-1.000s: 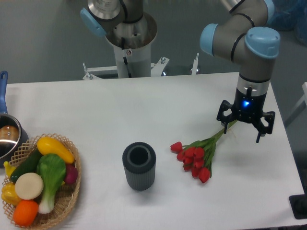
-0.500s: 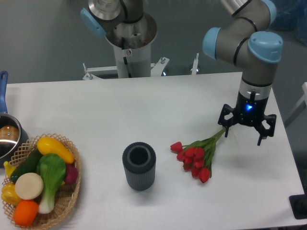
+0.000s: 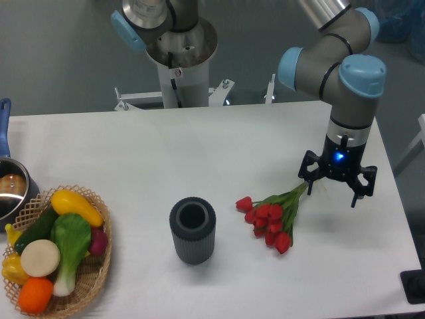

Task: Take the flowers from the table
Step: 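Move the open gripper down and over the tulip stems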

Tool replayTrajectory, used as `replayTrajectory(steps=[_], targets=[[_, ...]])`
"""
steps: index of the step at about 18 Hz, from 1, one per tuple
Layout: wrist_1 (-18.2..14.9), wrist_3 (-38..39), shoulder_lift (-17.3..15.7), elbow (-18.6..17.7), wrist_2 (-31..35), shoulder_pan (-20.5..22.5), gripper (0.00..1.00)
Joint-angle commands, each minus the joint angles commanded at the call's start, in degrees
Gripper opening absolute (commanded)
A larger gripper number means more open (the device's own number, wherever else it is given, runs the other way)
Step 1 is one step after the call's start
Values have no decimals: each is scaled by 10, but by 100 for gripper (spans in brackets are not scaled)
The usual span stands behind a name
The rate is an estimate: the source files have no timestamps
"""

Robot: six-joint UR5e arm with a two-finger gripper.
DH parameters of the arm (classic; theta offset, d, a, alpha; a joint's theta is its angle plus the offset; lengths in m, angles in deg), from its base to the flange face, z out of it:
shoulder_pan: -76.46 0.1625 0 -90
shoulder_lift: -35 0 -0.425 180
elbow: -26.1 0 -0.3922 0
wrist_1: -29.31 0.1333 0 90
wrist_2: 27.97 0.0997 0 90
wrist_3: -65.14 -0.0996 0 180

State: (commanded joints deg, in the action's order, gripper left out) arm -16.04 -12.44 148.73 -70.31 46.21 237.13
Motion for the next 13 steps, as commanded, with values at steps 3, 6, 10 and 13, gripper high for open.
replayTrajectory(steps=[3,6,10,13], targets=[[-2,-61,-1,-23,4,9,100],[-3,-88,-3,-38,27,8,100],[-4,-127,-6,-57,40,4,100],[-4,-160,-4,-68,44,4,100]])
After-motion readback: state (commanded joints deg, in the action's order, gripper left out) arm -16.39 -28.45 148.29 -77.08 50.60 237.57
